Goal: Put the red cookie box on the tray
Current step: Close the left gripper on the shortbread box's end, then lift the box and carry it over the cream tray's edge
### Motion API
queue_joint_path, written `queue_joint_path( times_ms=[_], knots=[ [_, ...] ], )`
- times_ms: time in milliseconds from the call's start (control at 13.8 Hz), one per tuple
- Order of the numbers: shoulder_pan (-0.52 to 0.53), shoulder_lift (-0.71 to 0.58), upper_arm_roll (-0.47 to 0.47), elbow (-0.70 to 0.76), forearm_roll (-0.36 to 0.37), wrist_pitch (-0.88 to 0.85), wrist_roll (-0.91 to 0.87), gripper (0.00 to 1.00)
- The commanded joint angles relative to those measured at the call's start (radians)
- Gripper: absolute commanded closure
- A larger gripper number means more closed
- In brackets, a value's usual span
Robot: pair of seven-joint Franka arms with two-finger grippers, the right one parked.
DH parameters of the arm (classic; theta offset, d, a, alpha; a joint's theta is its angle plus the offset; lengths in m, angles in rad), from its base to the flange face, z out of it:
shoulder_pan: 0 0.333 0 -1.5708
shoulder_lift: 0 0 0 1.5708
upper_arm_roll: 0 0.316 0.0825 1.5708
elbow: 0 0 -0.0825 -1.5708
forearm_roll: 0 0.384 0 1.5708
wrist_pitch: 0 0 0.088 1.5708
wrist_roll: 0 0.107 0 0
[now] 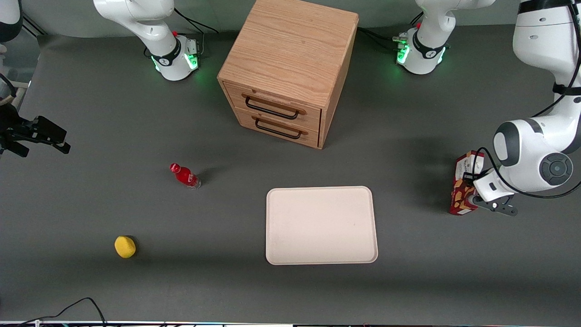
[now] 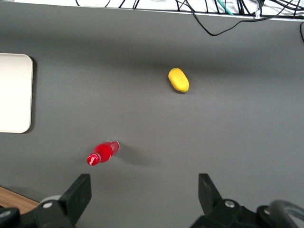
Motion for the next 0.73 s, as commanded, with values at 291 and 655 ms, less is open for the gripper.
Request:
queue_joint_path(
  times_ms=[291, 655],
  knots=[
    [-0.016, -0.120, -0.056, 0.406, -0.012, -0.584, -0.211, 1.00],
    [-0.023, -0.107, -0.319, 0.634, -0.007, -0.737, -0.686, 1.00]
  ],
)
